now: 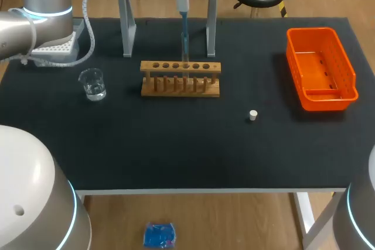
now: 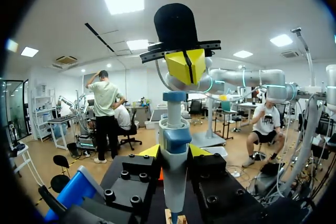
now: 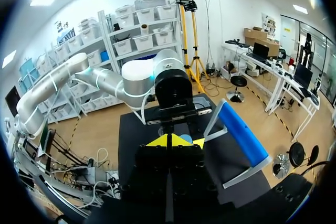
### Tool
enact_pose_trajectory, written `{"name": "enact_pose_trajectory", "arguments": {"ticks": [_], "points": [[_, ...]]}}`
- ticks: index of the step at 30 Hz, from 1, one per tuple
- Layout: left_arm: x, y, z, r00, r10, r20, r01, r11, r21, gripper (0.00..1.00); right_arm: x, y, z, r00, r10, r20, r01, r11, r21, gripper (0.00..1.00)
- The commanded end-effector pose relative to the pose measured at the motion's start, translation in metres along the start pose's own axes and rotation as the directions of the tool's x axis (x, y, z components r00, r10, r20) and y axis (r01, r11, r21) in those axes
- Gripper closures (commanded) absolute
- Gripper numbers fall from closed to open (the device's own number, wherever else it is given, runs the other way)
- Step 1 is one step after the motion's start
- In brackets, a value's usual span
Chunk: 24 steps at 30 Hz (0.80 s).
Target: Invert the test tube, pick up the pipette, mount the tip to pipette, aspirate from beaker and dispense into the tube, eject the tip, return the pipette, and cap with the stopper.
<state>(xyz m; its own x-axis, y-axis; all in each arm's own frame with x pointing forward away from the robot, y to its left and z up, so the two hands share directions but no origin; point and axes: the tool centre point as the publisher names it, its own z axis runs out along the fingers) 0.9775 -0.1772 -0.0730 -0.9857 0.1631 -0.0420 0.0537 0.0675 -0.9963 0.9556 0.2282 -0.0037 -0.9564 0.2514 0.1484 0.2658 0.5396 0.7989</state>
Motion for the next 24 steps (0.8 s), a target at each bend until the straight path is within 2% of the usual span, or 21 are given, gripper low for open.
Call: {"name": "enact_pose_trajectory", "arguments": {"ticks": [1, 18, 24], "points": [[0.0006, -0.0004, 0.0003, 1.0, 0.001, 0.002, -0.001, 1.0, 0.0, 1.0, 0.0038, -0.0069, -0.0012, 1.0, -0.005, 0.006, 0.005, 1.0, -0.012, 1.0], [0.0006, -0.0004, 0.0003, 1.0, 0.001, 0.002, -0.001, 1.0, 0.0, 1.0, 0.0109, -0.0062, 0.0003, 0.995, -0.069, 0.068, 0.073, 0.996, -0.057, 1.0], [0.0006, -0.0004, 0.0003, 1.0, 0.001, 0.002, -0.001, 1.0, 0.0, 1.0, 0.0067, -0.004, -0.0002, 0.994, -0.072, 0.079, 0.077, 0.995, -0.063, 1.0]]}}
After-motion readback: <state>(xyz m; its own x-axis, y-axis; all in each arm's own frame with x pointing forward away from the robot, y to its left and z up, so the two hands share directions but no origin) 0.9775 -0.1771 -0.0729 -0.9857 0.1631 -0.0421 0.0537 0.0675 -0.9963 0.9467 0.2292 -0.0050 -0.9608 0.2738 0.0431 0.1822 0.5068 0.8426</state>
